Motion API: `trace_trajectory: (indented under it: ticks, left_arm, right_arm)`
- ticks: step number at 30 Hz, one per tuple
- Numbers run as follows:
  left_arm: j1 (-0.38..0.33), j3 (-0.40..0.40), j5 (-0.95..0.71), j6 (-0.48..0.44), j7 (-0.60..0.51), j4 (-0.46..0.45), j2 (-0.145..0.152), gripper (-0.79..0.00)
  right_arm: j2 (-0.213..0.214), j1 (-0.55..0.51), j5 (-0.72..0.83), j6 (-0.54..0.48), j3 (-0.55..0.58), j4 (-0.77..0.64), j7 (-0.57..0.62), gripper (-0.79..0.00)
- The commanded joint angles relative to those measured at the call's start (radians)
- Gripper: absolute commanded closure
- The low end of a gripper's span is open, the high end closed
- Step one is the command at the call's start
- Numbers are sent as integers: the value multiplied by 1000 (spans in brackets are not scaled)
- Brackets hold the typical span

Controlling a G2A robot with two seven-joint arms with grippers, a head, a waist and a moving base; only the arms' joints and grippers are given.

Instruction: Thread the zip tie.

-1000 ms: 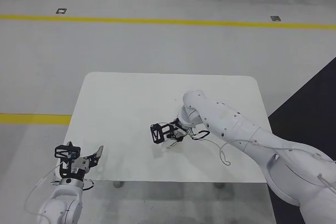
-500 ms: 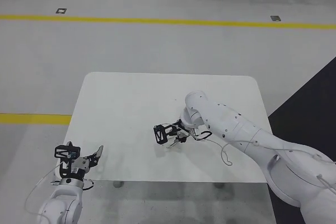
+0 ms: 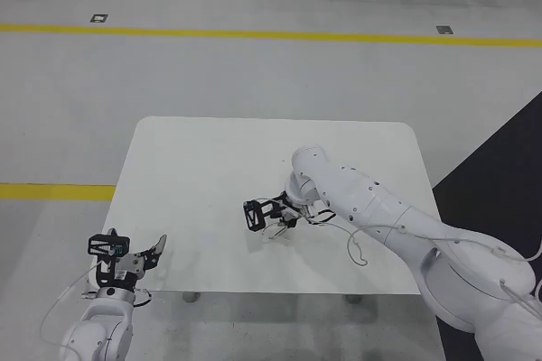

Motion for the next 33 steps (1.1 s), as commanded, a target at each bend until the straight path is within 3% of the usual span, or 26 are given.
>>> trace_trajectory:
  ticks: [1,8,17,28,33]
  left_arm:
    - [0,0,0,0,0,0,0,-785]
    - [0,0,0,0,0,0,0,-785]
    - [0,0,0,0,0,0,0,-785]
    - [0,0,0,0,0,0,0,-785]
    - [0,0,0,0,0,0,0,-785]
  right_arm:
    - [-7,0,2,0,0,6,-17,-132]
    - [-19,-15,-36,0,0,49,-132,-108]
    - [-40,-30,-74,0,0,106,-159,-120]
    - [-47,-34,-187,0,0,172,-314,-108]
    - [-48,-36,-194,0,0,176,-322,-108]
